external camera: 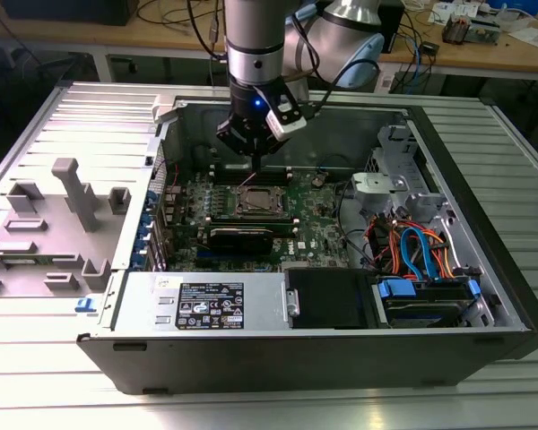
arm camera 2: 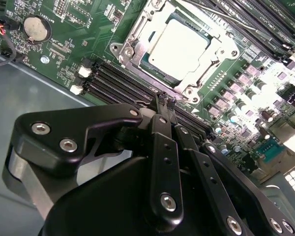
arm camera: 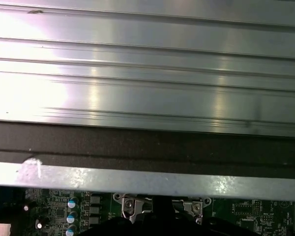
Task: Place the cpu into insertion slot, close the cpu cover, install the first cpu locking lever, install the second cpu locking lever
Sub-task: 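Install the first cpu locking lever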
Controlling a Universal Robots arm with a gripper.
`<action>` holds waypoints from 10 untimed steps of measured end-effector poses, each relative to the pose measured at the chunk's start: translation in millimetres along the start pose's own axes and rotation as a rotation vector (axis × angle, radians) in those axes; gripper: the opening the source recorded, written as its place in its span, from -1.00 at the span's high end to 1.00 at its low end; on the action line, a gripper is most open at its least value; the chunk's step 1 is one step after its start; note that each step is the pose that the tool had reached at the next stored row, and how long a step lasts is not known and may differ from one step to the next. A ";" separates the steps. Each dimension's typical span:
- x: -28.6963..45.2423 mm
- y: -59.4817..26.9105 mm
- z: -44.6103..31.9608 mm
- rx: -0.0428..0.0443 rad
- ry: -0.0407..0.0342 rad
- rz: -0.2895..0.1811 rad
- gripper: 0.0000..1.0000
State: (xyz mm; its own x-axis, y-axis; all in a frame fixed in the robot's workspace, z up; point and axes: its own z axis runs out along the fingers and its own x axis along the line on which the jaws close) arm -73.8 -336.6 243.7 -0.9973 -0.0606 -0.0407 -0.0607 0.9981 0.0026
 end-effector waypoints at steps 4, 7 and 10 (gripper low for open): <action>3.0 0.3 0.7 -0.0002 -0.0002 0.000 0.79; 5.0 0.5 1.2 0.0001 0.0001 0.000 0.79; 5.3 1.9 2.5 0.0000 0.0001 0.000 0.79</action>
State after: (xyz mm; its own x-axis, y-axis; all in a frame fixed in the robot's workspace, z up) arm -79.1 -335.0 240.9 -0.9973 -0.0607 -0.0406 -0.0608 0.9981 0.0025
